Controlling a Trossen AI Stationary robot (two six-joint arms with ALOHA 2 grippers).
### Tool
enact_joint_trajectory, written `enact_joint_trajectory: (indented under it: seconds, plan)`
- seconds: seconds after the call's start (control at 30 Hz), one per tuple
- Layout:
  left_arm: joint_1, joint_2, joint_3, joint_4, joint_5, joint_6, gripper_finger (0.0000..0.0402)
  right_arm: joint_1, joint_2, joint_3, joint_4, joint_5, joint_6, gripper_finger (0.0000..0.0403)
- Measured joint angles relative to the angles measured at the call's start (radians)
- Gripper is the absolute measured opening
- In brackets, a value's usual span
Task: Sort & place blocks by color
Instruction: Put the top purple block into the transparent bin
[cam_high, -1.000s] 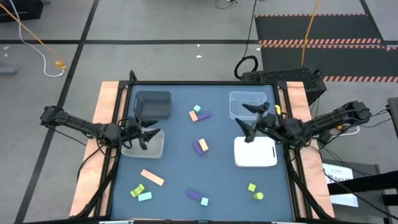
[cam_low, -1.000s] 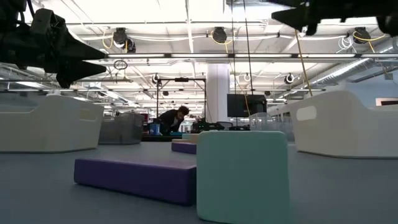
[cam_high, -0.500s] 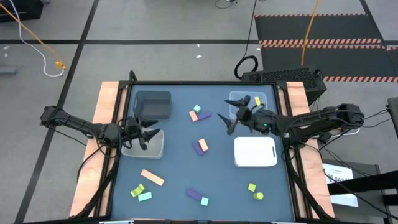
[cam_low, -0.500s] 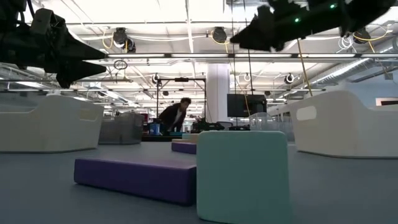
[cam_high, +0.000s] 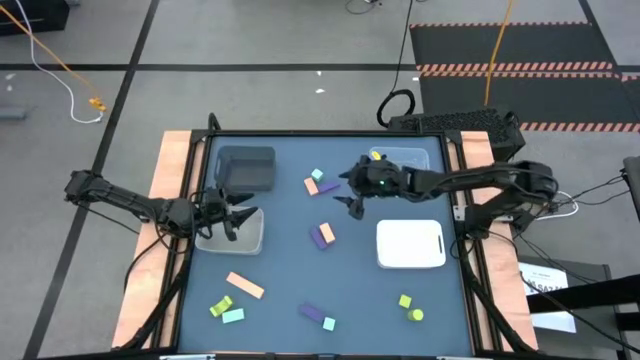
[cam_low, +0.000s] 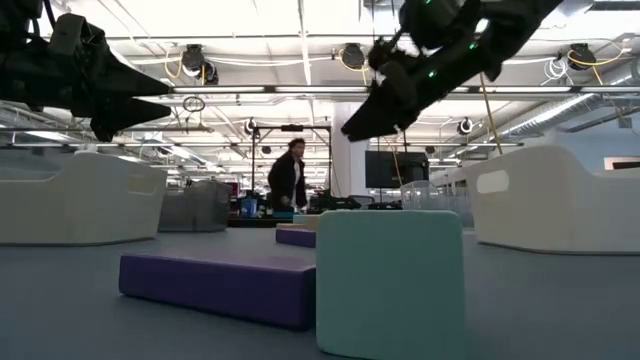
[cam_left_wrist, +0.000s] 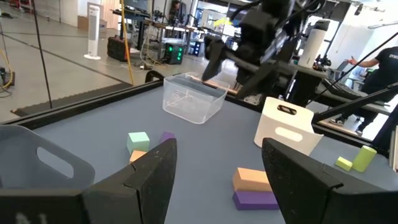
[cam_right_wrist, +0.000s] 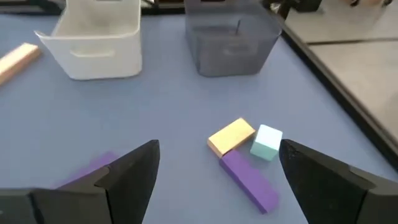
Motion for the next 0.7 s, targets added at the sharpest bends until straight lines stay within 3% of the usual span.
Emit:
enact_joint_trajectory:
  seconds: [0.2, 0.5, 0.7]
  plan:
    - [0.000, 0.000, 0.000, 0.000, 0.000, 0.000, 0.0237, -0.040, 0.143, 0.067, -0.010, -0.043, -0.005, 0.0320]
    - [0.000, 0.000, 0.000, 0.000, 0.000, 0.000, 0.0237, -0.059, 0.319, 0.254, -0.204, -0.041, -0.110, 0.0294]
    - [0.000, 0.000, 0.000, 0.000, 0.000, 0.000, 0.0237, -0.080, 0.399, 0.325, -0.240, -0.039, -0.167, 0.0294]
